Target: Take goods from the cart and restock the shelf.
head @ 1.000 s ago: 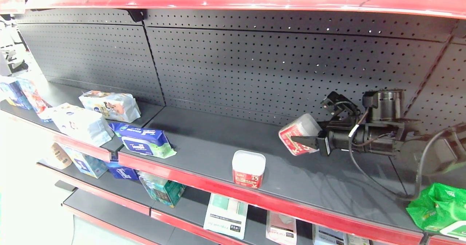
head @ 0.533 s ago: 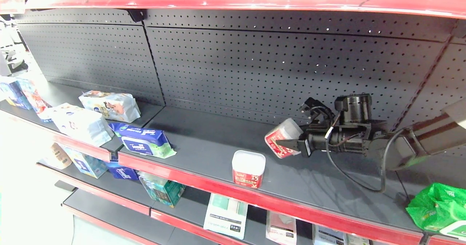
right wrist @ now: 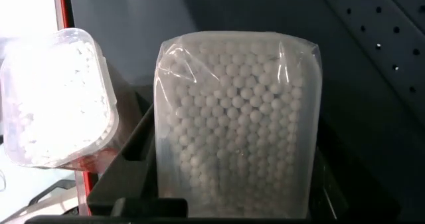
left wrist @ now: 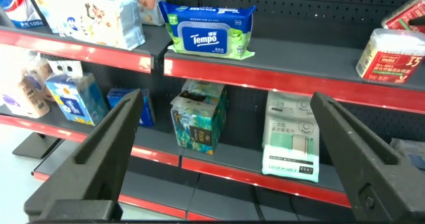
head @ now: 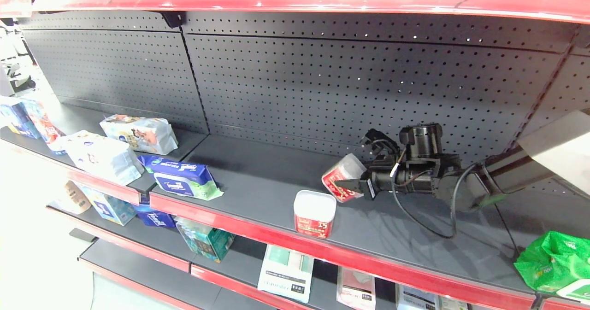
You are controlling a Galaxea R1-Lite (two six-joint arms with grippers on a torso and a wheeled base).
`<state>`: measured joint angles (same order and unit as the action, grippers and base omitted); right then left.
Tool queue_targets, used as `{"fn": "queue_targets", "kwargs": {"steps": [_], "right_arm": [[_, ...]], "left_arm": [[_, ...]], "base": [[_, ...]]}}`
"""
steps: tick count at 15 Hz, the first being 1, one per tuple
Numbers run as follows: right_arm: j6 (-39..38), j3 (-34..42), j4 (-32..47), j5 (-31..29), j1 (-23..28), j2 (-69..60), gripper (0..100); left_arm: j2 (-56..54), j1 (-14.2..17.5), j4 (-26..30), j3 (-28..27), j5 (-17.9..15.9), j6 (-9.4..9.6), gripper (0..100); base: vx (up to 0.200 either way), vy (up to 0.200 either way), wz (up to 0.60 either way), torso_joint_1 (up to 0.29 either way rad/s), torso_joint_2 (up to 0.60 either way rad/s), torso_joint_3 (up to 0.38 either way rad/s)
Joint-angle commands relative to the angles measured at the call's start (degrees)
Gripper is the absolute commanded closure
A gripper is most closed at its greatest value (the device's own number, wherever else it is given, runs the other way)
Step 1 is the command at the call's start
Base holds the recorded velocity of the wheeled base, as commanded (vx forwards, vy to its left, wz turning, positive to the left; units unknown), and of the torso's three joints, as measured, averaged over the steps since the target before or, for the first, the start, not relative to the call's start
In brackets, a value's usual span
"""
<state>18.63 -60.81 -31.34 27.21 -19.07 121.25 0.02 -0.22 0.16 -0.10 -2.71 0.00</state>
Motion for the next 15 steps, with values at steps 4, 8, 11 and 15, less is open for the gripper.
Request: {"fn": "queue_targets", "kwargs": {"steps": [4, 8, 11, 15], "right_arm": [[0.0, -0.5, 0.0, 0.0, -0.7, 0.8, 100], [0.1, -0.5, 0.0, 0.0, -1.1, 1.1, 0], [0.1, -0.6, -0.1, 0.0, -1.1, 1.2, 0], [0.0, -0.5, -0.2, 0.0, -0.8, 0.3, 0]], "left_arm": [[0.0, 0.0, 0.0, 0.0, 0.0, 0.0, 0], [0.0, 0.0, 0.0, 0.0, 0.0, 0.0, 0], [0.0, 0.0, 0.0, 0.0, 0.0, 0.0, 0], [0.0, 0.0, 0.0, 0.0, 0.0, 0.0, 0]], "base": [[0.0, 0.0, 0.0, 0.0, 0.0, 0.0], [0.0, 0.0, 0.0, 0.0, 0.0, 0.0], [0.0, 0.0, 0.0, 0.0, 0.0, 0.0], [0.0, 0.0, 0.0, 0.0, 0.0, 0.0]]}}
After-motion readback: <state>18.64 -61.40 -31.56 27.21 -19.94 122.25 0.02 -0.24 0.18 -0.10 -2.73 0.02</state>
